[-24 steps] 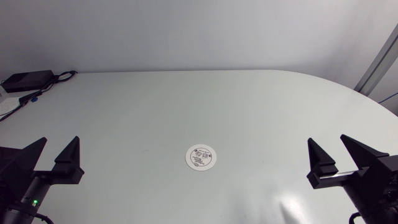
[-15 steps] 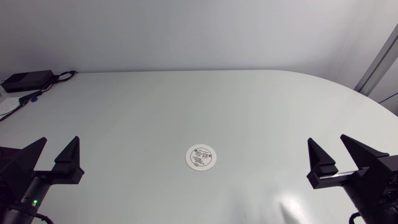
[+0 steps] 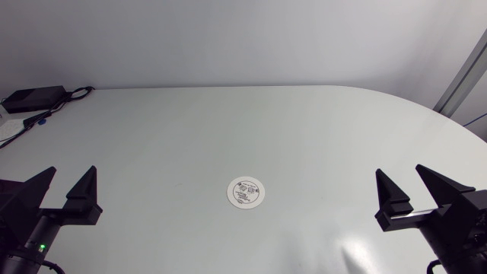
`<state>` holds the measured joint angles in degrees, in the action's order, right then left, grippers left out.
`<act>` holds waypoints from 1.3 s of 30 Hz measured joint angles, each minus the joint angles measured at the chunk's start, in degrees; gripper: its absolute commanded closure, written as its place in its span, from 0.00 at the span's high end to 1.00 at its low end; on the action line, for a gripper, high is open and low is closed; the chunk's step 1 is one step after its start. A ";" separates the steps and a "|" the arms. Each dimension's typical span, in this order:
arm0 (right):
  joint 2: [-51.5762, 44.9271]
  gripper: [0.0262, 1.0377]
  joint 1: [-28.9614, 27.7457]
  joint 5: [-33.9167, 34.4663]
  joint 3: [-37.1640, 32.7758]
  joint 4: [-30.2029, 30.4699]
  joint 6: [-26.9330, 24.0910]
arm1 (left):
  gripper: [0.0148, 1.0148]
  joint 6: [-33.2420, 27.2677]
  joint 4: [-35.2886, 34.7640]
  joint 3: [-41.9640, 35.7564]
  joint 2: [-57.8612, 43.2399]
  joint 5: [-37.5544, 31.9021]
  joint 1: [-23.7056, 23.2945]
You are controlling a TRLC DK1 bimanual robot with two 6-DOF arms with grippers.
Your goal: Turn the coaster over.
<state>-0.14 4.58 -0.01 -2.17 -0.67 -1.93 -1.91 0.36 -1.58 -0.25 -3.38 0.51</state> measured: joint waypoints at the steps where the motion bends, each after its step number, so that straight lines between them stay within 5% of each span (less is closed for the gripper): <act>1: 0.00 0.96 0.00 -0.02 -0.13 0.11 0.00 | 0.96 -0.13 0.04 -0.33 0.00 0.00 0.00; 10: -2.54 0.96 0.11 -0.02 -5.55 -0.15 -0.02 | 0.96 -0.17 0.96 -7.96 -6.82 0.09 0.00; 22: -31.98 0.96 0.37 -0.20 -20.35 -3.19 0.00 | 0.96 -0.15 -3.91 -23.65 -31.21 0.13 4.37; 28: -45.18 0.96 -1.33 -6.19 -26.84 -3.21 2.03 | 0.96 -0.11 -8.68 -31.10 -43.01 0.20 6.78; 39: -62.01 0.96 -2.08 -14.75 -32.37 -2.82 6.08 | 0.96 1.84 -12.68 -40.04 -61.90 14.12 4.87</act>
<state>-62.15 2.50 -14.76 -34.54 -3.49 4.14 -0.08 -12.32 -41.63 -62.15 10.74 5.39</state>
